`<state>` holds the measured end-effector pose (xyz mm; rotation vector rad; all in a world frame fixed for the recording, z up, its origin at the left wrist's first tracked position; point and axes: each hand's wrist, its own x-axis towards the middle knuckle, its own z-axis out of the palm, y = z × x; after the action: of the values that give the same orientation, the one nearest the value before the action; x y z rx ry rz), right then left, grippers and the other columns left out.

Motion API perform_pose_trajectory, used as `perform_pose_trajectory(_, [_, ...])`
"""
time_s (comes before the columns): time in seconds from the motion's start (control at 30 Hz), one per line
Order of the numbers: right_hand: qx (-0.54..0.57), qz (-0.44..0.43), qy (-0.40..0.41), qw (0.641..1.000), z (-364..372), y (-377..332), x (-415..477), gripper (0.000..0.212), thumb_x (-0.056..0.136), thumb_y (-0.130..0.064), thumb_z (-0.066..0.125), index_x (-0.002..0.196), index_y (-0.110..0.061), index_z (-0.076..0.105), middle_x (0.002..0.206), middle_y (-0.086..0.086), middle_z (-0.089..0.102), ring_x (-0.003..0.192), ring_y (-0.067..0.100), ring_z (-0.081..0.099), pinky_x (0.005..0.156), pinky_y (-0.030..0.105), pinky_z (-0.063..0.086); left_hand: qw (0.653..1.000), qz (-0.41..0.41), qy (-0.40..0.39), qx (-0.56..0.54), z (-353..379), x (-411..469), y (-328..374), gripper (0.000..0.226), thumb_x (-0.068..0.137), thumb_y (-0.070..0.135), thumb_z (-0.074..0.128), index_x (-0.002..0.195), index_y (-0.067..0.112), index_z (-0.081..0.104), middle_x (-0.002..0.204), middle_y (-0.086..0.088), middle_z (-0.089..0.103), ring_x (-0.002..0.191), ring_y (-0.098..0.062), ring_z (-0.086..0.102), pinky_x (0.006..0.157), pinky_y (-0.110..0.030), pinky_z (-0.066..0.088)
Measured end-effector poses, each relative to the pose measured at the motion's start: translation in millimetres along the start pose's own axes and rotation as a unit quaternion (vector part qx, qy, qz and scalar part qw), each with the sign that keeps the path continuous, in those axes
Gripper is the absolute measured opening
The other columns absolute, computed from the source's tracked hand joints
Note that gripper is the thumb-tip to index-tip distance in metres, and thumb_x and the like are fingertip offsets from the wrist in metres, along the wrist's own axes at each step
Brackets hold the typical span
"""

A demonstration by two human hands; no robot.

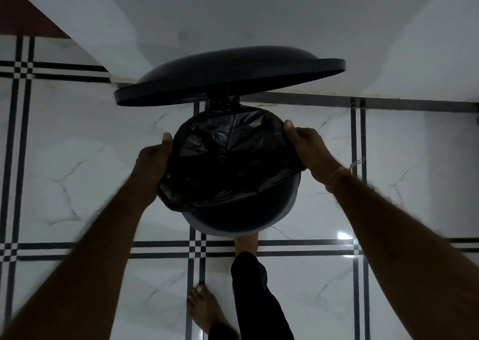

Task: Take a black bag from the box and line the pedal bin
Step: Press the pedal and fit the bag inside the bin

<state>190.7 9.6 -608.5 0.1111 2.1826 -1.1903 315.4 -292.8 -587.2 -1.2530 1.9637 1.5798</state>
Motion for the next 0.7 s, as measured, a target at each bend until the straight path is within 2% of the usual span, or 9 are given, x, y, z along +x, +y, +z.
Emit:
perform_pose_trajectory(0.07, [0.04, -0.008, 0.023, 0.999, -3, 4, -10, 0.051, 0.099, -0.054, 0.055, 0.093, -0.008, 0.078, 0.087, 0.003, 0.075, 0.09, 0.021, 0.072, 0.08, 0.035, 0.058, 0.996, 0.011, -0.002, -0.093, -2, -14, -18, 0.047, 0.105, 0.046, 0.051, 0.071, 0.015, 0.061, 0.069, -0.003, 0.062, 0.061, -0.014, 0.061, 0.063, -0.026, 0.049])
perform_pose_trajectory(0.13, [0.089, -0.01, 0.019, 0.996, -6, 12, -21, 0.037, 0.099, -0.04, 0.061, 0.105, -0.008, 0.078, 0.099, 0.011, 0.078, 0.098, 0.026, 0.075, 0.087, 0.041, 0.061, 0.985, 0.007, 0.008, -0.171, -3, -23, -34, 0.029, 0.104, 0.038, 0.057, 0.092, 0.02, 0.076, 0.088, 0.0, 0.078, 0.081, -0.012, 0.075, 0.07, -0.025, 0.059])
perform_pose_trajectory(0.27, [0.173, 0.013, 0.025, 0.984, -6, 37, -49, 0.031, 0.1, -0.025, 0.064, 0.121, -0.004, 0.072, 0.113, 0.017, 0.076, 0.109, 0.034, 0.072, 0.092, 0.046, 0.06, 0.959, -0.043, -0.024, -0.281, 6, -42, -64, 0.039, 0.099, 0.036, 0.058, 0.13, 0.014, 0.069, 0.119, -0.007, 0.076, 0.104, -0.018, 0.076, 0.075, -0.028, 0.063])
perform_pose_trajectory(0.37, [0.245, 0.037, 0.021, 0.969, 0, 54, -72, 0.033, 0.102, -0.017, 0.059, 0.13, -0.001, 0.066, 0.118, 0.021, 0.073, 0.111, 0.041, 0.07, 0.089, 0.05, 0.059, 0.922, -0.071, -0.052, -0.376, 13, -52, -87, 0.044, 0.104, 0.035, 0.05, 0.143, 0.015, 0.059, 0.136, -0.008, 0.069, 0.121, -0.023, 0.069, 0.087, -0.038, 0.063])
perform_pose_trajectory(0.47, [0.305, 0.064, 0.025, 0.95, 10, 65, -90, 0.036, 0.102, -0.015, 0.059, 0.135, -0.003, 0.061, 0.127, 0.021, 0.069, 0.117, 0.035, 0.068, 0.095, 0.047, 0.057, 0.889, -0.101, -0.038, -0.445, 21, -62, -99, 0.039, 0.108, 0.028, 0.045, 0.143, 0.014, 0.057, 0.137, -0.009, 0.068, 0.124, -0.025, 0.067, 0.086, -0.035, 0.063])
perform_pose_trajectory(0.53, [0.322, 0.107, 0.071, 0.938, 18, 67, -101, 0.033, 0.1, -0.015, 0.062, 0.128, 0.002, 0.064, 0.117, 0.02, 0.073, 0.104, 0.03, 0.073, 0.086, 0.037, 0.061, 0.872, -0.136, -0.031, -0.469, 29, -72, -106, 0.034, 0.109, 0.028, 0.044, 0.129, 0.011, 0.065, 0.124, -0.008, 0.075, 0.113, -0.021, 0.072, 0.078, -0.03, 0.063])
perform_pose_trajectory(0.57, [0.318, 0.128, 0.092, 0.935, 23, 67, -106, 0.03, 0.099, -0.017, 0.063, 0.119, 0.005, 0.066, 0.104, 0.017, 0.075, 0.089, 0.025, 0.073, 0.074, 0.028, 0.061, 0.867, -0.15, -0.035, -0.473, 32, -79, -108, 0.032, 0.109, 0.029, 0.043, 0.121, 0.013, 0.068, 0.115, -0.006, 0.078, 0.106, -0.019, 0.075, 0.074, -0.028, 0.063])
perform_pose_trajectory(0.63, [0.301, 0.166, 0.116, 0.932, 30, 68, -115, 0.026, 0.099, -0.023, 0.064, 0.098, 0.002, 0.067, 0.076, 0.007, 0.062, 0.061, 0.015, 0.053, 0.048, 0.017, 0.043, 0.869, -0.165, -0.042, -0.465, 38, -88, -110, 0.032, 0.108, 0.036, 0.042, 0.114, 0.018, 0.069, 0.105, -0.001, 0.08, 0.101, -0.016, 0.074, 0.076, -0.028, 0.063])
perform_pose_trajectory(0.7, [0.318, 0.204, 0.111, 0.919, 33, 69, -121, 0.026, 0.1, -0.033, 0.063, 0.088, -0.009, 0.064, 0.067, -0.002, 0.053, 0.055, 0.009, 0.037, 0.042, 0.017, 0.026, 0.871, -0.177, -0.03, -0.457, 41, -94, -111, 0.035, 0.106, 0.044, 0.042, 0.113, 0.021, 0.068, 0.104, 0.002, 0.079, 0.099, -0.014, 0.071, 0.087, -0.03, 0.057])
